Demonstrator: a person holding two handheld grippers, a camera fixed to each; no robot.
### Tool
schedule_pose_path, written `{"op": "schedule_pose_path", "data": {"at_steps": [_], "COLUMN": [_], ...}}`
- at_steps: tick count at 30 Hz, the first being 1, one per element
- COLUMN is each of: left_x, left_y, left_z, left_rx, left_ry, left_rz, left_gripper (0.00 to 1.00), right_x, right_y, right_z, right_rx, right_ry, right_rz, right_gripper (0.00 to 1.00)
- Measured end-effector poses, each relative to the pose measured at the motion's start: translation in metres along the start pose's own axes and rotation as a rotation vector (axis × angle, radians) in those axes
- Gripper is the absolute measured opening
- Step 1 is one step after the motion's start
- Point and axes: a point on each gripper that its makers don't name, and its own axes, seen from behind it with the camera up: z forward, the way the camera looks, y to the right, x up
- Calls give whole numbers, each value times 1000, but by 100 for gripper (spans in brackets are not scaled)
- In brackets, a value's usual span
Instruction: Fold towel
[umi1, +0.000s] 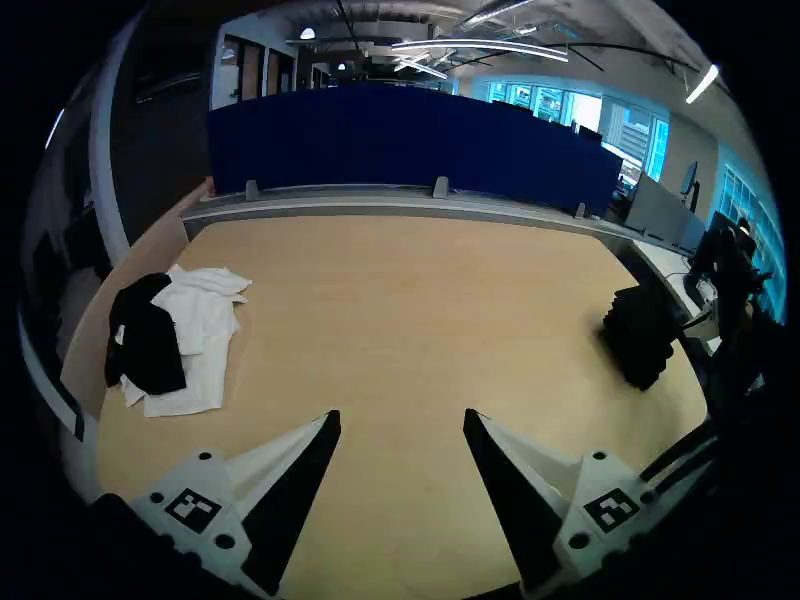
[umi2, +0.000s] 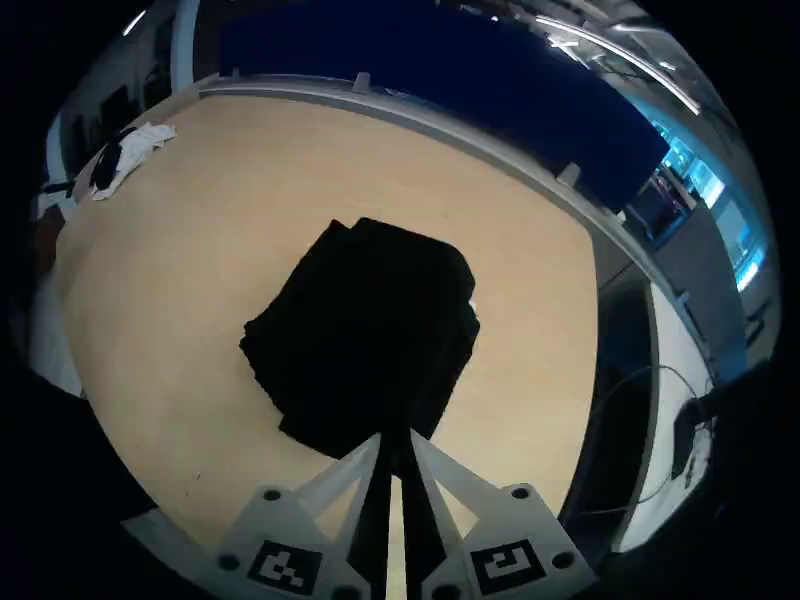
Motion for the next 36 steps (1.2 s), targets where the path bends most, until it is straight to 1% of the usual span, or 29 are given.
{"op": "schedule_pose_path", "data": {"at_steps": [6,12,18,21,27,30,34,36], "left_x": [0,1,2,1,1,1,1,2], "left_y": [-4,-5,-4,-4,-3,-2,-3,-3], "left_z": [-1,-4,-6,-7,-7,-7,-7,-8], "left_rx": [8,10,10,10,7,8,7,8], "left_ry": [0,1,4,4,4,5,7,8], "left_rz": [0,3,7,9,12,13,15,15], "left_gripper": [91,91,91,91,91,91,91,91], "right_x": [-17,-23,-27,-26,-29,-30,-27,-27], "right_y": [-4,-6,-2,-3,-6,-6,-6,-6], "right_z": [16,29,40,44,48,51,50,48], "right_rx": [-4,-14,-46,-51,-57,-59,-63,-67], "right_ry": [-29,-44,-55,-52,-60,-59,-46,-39], "right_rz": [62,110,151,164,167,178,186,185], "right_gripper": [5,5,5,5,5,6,7,9]}}
